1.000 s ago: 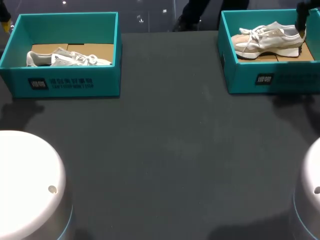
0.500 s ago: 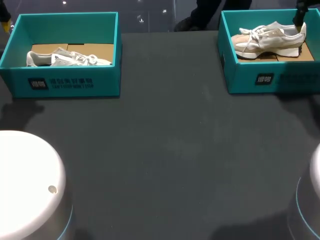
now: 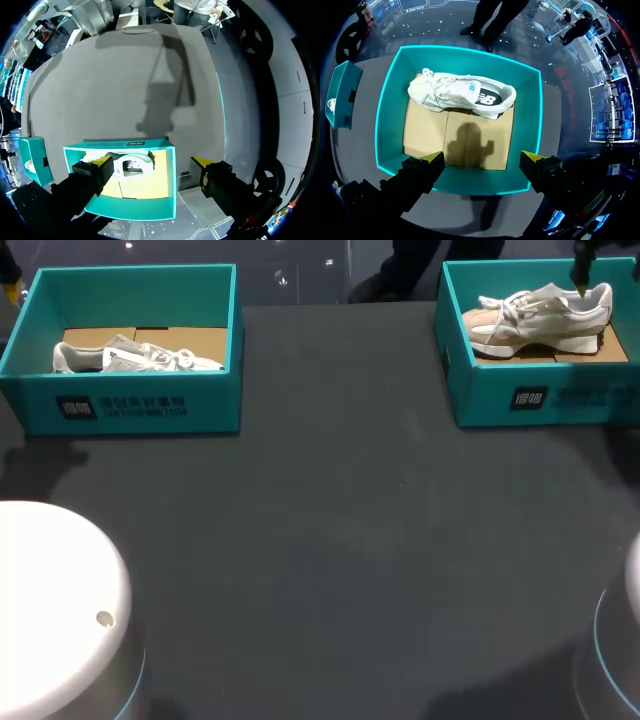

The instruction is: Take the shoe out of the shoebox, open the shoe tongue, remove and reinsert the insole, then place the shoe into the shoebox

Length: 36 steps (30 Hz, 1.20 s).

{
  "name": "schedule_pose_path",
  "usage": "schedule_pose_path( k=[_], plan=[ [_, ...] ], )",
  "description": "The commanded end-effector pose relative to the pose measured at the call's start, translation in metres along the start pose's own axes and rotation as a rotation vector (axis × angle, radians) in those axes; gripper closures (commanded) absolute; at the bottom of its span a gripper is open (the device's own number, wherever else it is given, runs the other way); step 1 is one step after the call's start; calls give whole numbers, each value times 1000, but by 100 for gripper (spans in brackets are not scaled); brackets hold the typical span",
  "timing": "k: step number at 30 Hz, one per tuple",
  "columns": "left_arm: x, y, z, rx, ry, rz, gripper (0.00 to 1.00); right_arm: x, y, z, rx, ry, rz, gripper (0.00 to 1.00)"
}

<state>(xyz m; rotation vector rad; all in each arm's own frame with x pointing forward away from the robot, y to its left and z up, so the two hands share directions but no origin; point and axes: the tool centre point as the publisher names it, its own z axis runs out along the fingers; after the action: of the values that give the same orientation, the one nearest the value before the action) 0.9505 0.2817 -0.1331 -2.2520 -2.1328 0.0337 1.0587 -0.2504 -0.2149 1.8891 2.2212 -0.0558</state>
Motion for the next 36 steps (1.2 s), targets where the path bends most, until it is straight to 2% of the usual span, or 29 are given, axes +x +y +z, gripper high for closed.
schedule_pose_path(
  k=[1,7,15,20,21,24,27,32,36],
  plan=[
    [0,-1,0,-1,2,1,0,-10,33,16,41,11,10,0],
    [0,-1,0,-1,2,1,0,-24,50,35,43,6,34,0],
    [0,-1,0,-1,2,1,0,-34,68,62,51,-4,55,2],
    [0,-1,0,-1,2,1,0,-43,73,76,60,-8,110,16],
    [0,-1,0,-1,2,1,0,-45,74,79,60,-7,115,17],
    [0,-1,0,-1,2,1,0,-49,78,89,75,-14,140,32],
    [0,-1,0,-1,2,1,0,-49,81,98,89,-17,157,35],
    [0,-1,0,-1,2,1,0,-53,84,112,101,-7,187,33],
    [0,-1,0,-1,2,1,0,-56,86,123,118,-13,212,37]
  ],
)
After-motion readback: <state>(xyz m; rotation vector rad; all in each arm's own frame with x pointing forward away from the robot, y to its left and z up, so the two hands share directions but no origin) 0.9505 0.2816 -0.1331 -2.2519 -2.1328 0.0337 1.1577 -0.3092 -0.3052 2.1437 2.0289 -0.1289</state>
